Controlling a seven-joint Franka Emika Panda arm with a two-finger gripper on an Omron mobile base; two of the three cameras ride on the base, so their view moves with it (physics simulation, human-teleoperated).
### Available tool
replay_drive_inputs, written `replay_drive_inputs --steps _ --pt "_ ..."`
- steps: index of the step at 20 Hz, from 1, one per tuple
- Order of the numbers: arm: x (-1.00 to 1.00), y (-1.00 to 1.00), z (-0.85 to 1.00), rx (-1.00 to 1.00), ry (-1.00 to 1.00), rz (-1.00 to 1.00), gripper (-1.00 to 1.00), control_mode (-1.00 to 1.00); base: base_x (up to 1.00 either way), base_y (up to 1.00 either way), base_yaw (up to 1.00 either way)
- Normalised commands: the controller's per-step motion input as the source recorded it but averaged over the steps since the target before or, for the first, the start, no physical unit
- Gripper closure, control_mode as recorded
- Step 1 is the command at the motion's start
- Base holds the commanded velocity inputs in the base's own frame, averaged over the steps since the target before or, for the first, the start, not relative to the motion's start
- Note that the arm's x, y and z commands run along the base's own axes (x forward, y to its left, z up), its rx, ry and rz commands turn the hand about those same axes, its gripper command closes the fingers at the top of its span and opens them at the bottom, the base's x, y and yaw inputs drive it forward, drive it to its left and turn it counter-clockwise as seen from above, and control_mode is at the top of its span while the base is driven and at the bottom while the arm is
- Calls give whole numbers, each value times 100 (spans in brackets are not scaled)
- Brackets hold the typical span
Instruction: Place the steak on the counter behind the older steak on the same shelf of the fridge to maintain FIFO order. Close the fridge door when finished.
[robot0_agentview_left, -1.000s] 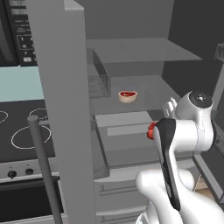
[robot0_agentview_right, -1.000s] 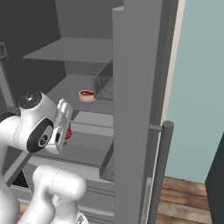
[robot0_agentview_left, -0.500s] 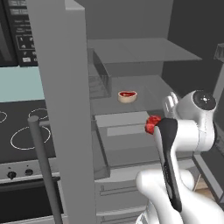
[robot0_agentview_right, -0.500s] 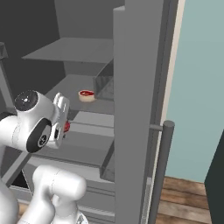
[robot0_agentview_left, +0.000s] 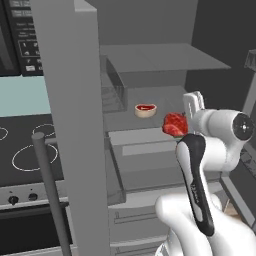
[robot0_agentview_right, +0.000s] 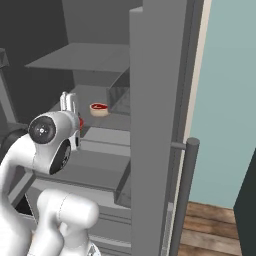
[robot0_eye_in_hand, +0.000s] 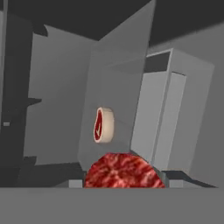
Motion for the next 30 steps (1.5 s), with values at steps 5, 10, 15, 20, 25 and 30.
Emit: replay_drive_inputs --steps 5,10,15,20,25,30 --pt "24 0 4 -17 -21 11 100 -100 0 0 0" --pt "49 0 0 -1 -16 4 100 -100 0 0 0" --pt "50 0 3 -2 -3 1 100 -100 0 0 0" --pt "45 1 2 -13 4 1 100 -100 0 0 0" --pt "40 12 1 -16 11 0 100 -100 0 0 0" --pt "32 7 1 -3 8 0 100 -100 0 0 0"
